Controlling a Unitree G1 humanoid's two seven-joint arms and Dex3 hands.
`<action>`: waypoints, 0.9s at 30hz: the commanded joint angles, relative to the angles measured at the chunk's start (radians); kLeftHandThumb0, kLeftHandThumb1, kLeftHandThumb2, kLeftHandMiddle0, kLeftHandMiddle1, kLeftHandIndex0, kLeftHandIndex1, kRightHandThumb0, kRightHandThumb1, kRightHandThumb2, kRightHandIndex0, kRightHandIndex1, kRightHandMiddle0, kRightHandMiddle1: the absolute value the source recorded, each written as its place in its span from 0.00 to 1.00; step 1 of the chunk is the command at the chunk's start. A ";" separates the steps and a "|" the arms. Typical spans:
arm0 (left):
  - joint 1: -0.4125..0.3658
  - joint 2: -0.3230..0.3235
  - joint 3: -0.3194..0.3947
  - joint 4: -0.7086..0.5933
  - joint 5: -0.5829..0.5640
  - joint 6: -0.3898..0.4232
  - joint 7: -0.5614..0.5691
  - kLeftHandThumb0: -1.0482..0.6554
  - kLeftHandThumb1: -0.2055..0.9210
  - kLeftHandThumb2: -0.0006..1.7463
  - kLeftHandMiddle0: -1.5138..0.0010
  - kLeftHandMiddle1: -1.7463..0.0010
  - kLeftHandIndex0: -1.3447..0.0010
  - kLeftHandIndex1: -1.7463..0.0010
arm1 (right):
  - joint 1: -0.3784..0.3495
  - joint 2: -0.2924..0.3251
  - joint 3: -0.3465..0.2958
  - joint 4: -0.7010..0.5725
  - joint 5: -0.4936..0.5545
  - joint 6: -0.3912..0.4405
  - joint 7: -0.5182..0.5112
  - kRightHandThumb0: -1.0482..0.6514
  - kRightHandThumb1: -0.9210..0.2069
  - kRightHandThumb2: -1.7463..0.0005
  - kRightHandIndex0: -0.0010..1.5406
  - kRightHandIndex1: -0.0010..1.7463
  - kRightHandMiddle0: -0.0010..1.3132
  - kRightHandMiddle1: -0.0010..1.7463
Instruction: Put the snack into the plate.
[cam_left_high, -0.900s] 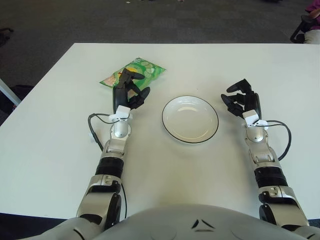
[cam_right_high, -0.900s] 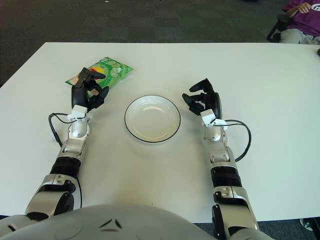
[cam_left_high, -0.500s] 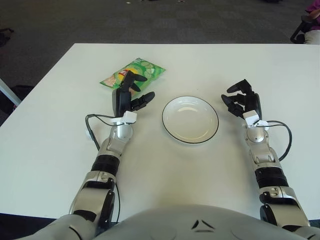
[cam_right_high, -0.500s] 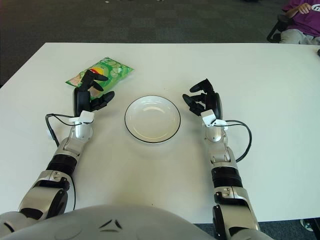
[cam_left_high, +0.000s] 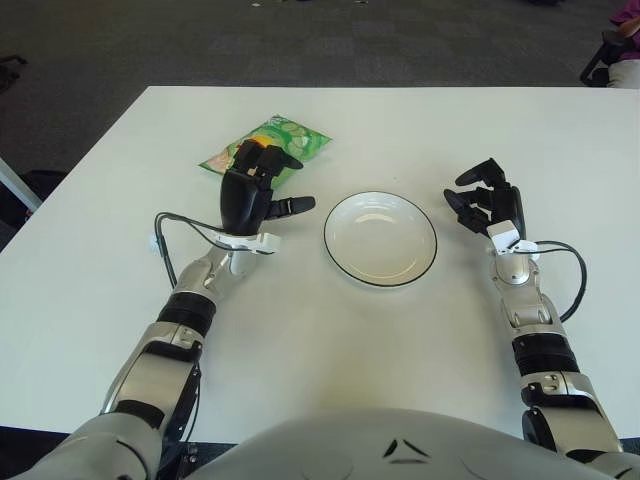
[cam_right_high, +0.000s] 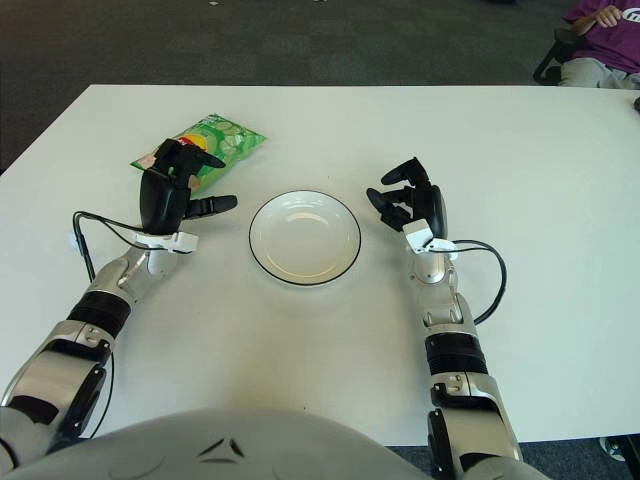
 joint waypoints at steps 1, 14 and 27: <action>-0.021 0.071 -0.034 -0.005 0.028 0.031 -0.013 0.36 1.00 0.11 0.66 0.93 0.68 0.58 | -0.005 -0.014 0.004 0.007 -0.009 -0.013 -0.008 0.41 0.00 0.77 0.62 0.29 0.25 0.91; -0.003 0.118 -0.073 -0.066 0.033 0.224 -0.071 0.29 0.98 0.02 0.73 1.00 0.69 0.88 | -0.011 -0.021 0.007 0.024 -0.010 -0.020 -0.012 0.41 0.00 0.77 0.62 0.29 0.25 0.91; 0.132 0.213 -0.071 -0.351 0.019 0.412 -0.410 0.22 0.89 0.00 0.91 1.00 0.87 0.99 | -0.016 -0.029 0.010 0.039 -0.008 -0.028 -0.017 0.41 0.00 0.77 0.62 0.28 0.25 0.91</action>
